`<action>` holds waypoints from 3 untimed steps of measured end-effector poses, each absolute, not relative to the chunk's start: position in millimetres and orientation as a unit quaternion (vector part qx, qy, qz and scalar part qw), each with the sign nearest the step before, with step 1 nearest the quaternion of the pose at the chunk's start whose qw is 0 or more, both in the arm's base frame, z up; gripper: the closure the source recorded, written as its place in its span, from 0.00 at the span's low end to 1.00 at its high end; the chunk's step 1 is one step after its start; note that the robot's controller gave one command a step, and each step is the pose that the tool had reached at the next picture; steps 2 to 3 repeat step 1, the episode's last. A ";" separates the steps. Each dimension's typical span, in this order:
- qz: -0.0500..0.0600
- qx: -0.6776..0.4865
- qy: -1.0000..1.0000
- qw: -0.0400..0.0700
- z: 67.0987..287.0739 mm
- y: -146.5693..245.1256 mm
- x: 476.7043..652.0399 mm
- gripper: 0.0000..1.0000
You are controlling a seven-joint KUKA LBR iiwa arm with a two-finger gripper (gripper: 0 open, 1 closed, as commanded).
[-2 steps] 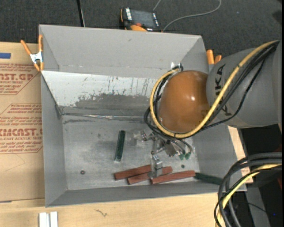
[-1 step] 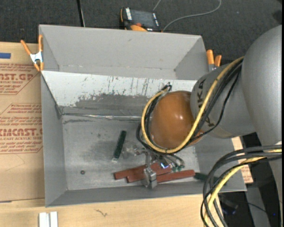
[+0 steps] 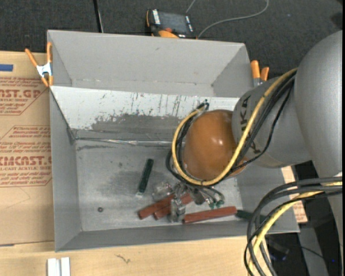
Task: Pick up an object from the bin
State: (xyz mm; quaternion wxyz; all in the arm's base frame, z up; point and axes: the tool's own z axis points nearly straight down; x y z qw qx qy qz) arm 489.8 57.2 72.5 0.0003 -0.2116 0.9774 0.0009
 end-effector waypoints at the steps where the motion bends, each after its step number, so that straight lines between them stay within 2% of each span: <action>1: 0.000 -0.208 0.978 0.004 223.1 70.7 483.9 1.00; 3: 0.000 -0.208 0.978 0.004 223.1 70.7 483.9 1.00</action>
Offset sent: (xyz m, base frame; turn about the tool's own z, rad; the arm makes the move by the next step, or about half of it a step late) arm -0.0074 0.0124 0.1466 0.0072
